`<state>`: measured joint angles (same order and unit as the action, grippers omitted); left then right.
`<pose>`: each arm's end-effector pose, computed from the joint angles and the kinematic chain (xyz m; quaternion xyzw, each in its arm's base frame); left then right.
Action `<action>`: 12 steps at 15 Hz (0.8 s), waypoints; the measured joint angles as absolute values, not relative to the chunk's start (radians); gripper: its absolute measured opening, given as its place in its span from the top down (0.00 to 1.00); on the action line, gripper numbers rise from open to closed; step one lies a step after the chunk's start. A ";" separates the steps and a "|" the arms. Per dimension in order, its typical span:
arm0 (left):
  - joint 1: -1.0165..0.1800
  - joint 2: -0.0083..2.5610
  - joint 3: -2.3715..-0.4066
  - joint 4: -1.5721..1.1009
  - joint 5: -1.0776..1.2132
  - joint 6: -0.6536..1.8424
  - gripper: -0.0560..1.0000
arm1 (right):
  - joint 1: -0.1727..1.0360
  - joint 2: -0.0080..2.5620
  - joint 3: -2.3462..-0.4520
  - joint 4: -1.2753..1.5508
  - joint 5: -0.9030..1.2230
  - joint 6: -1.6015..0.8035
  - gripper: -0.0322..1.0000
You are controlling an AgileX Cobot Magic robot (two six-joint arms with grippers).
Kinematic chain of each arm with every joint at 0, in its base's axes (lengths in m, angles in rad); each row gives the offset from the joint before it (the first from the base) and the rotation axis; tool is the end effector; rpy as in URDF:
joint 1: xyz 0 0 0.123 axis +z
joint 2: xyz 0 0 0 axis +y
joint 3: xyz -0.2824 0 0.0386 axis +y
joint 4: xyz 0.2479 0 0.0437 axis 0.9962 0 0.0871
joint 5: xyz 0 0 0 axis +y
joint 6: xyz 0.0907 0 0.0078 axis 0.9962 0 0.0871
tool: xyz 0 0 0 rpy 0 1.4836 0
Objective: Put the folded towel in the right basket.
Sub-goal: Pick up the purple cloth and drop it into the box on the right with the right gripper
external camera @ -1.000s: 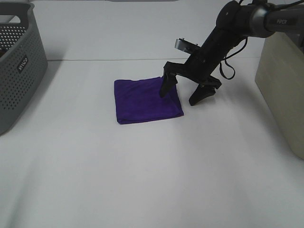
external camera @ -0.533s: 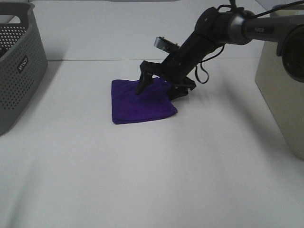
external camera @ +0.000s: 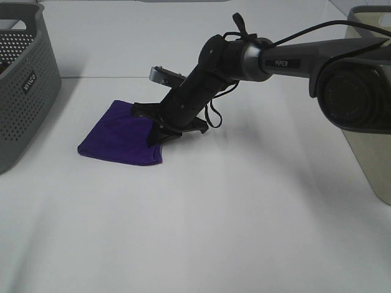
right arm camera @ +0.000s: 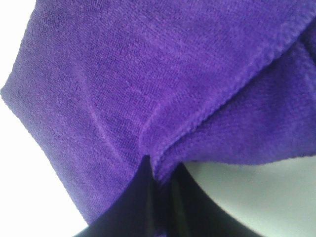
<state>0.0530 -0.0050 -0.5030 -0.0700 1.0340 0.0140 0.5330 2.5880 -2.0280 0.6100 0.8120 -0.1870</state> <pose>-0.0047 -0.0057 0.2803 -0.0154 0.8434 -0.0170 0.5368 0.4327 0.2993 0.0672 -0.1703 0.9447 0.2649 0.0917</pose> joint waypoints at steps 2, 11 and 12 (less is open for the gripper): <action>0.053 -0.005 -0.503 -0.070 1.034 0.014 0.01 | 0.533 2.575 -2.037 0.580 0.873 -0.187 0.93; 0.053 -0.005 -0.503 -0.070 1.034 0.014 0.01 | 0.447 2.102 -2.224 0.331 1.209 -0.186 0.93; 0.053 -0.005 -0.503 -0.070 1.034 0.014 0.01 | 0.415 2.056 -2.224 0.284 1.211 -0.184 0.93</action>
<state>0.0530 -0.0050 -0.5030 -0.0700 1.0340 0.0140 0.4150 2.0560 -2.2240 0.2840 1.2110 -0.1840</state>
